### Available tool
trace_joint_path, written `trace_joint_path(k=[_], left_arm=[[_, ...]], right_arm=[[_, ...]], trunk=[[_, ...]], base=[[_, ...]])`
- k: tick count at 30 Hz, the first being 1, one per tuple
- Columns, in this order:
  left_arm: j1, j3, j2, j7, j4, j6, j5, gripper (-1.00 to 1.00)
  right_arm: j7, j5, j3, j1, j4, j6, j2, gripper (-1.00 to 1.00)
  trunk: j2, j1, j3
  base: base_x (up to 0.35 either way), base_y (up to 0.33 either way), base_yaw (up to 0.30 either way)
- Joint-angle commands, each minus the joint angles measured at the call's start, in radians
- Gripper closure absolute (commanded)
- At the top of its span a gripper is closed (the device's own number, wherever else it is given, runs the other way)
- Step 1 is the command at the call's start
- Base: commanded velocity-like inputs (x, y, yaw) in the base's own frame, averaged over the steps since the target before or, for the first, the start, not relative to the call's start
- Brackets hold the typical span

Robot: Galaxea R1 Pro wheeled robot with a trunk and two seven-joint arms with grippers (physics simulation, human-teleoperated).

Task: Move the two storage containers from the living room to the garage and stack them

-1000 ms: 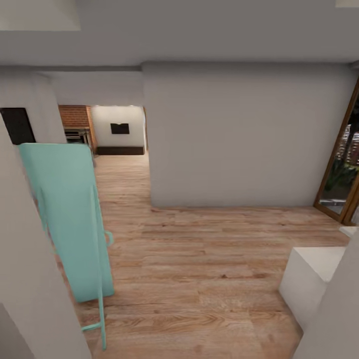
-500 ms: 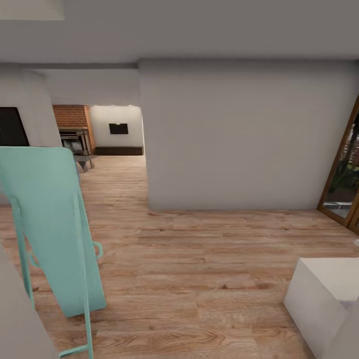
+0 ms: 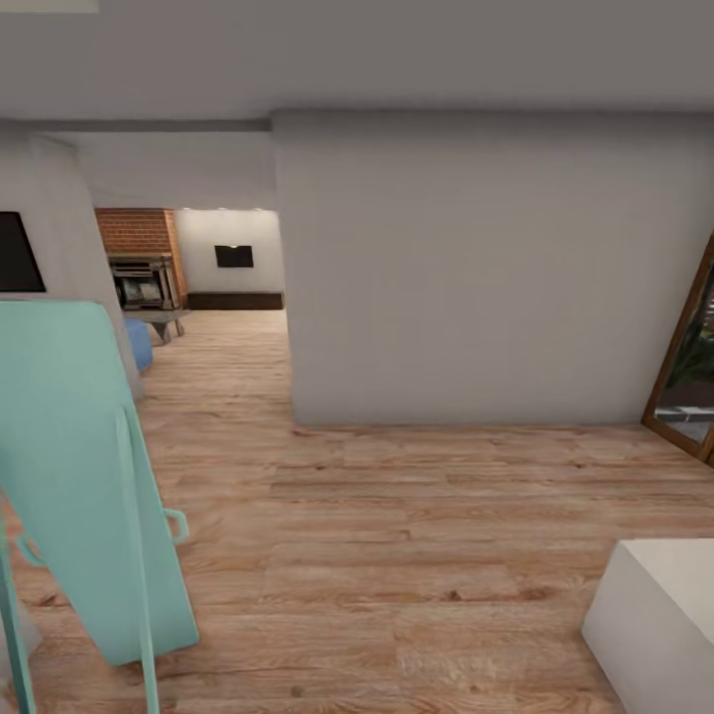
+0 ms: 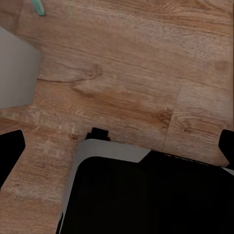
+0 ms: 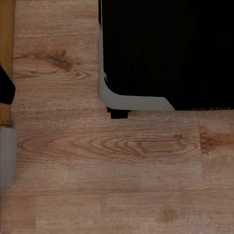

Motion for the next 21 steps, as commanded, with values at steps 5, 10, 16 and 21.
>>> trace_joint_path(k=[5,10,16,21], left_arm=[[0.000,-0.009,0.000,0.000,0.001,-0.003,0.008,-1.00],[0.000,-0.008,0.000,0.000,0.001,-0.003,0.008,-1.00],[0.000,-0.008,0.000,0.000,0.001,-0.003,0.009,-1.00],[0.000,-0.008,0.001,0.000,0.001,-0.003,0.010,-1.00]], right_arm=[[0.002,-0.002,-0.001,0.000,0.003,-0.003,0.001,-1.00],[0.002,-0.002,-0.001,-0.001,0.003,-0.004,0.000,-1.00],[0.002,-0.002,-0.001,-0.001,0.003,-0.005,0.000,-1.00],[0.002,-0.002,-0.001,-0.001,0.003,-0.006,0.000,-1.00]], trunk=[[-0.001,0.001,0.000],[-0.001,0.001,0.000],[-0.001,0.001,0.000],[-0.001,0.001,0.000]], base=[[0.319,0.000,0.000],[0.317,-0.036,0.000],[0.298,-0.134,0.000],[0.294,-0.148,0.000]])
